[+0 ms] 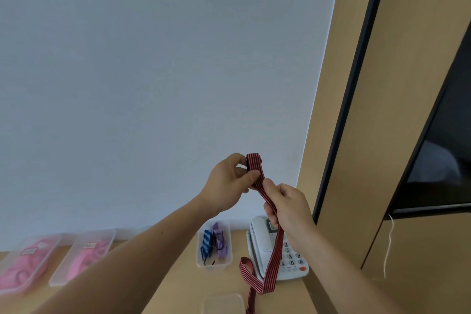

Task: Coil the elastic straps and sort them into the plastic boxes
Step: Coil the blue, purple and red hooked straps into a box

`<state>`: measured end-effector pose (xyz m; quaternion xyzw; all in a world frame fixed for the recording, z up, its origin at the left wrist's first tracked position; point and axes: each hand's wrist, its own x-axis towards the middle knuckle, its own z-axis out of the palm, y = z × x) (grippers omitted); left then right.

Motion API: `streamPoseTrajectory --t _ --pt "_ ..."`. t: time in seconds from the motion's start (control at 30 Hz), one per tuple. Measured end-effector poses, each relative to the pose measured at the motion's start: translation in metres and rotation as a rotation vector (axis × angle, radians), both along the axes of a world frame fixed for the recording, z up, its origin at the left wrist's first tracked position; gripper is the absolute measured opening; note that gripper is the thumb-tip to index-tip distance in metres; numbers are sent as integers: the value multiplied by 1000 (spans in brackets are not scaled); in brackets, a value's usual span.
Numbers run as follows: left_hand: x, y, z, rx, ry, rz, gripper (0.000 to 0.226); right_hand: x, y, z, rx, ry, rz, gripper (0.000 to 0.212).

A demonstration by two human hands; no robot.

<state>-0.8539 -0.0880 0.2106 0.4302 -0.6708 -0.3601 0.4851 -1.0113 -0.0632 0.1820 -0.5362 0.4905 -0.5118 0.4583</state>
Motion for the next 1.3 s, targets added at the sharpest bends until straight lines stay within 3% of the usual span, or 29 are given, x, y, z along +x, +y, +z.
streamPoseTrajectory --t 0.13,0.37,0.47,0.63,0.7,0.83,0.93,1.03,1.2,1.3 --pt "2 -2 -7 -205 -194 108 11 3 0 2 7 17 16 43" --pt "10 3 -20 -874 -585 260 20 9 3 9 35 -111 82 59" --pt "11 0 -19 -979 -690 250 23 10 3 7 19 -97 73 66" --pt "15 -5 -23 -1122 -787 280 29 11 3 7 4 -117 69 56" --pt "13 -5 -24 -951 -673 250 30 10 3 8 -14 -143 69 50" --pt "5 -2 -18 -124 -197 125 51 8 4 10 -98 -150 44 33" --pt "4 -1 -5 364 220 -78 38 6 2 7 -143 -113 16 31" --pt "4 1 -1 382 227 -225 41 7 1 2 -152 -48 3 28" --pt "-1 -1 -4 348 350 -154 29 7 -3 -5 -131 41 -7 32" --pt "-2 -1 -3 227 262 -128 30 5 -4 -7 -79 73 -19 38"
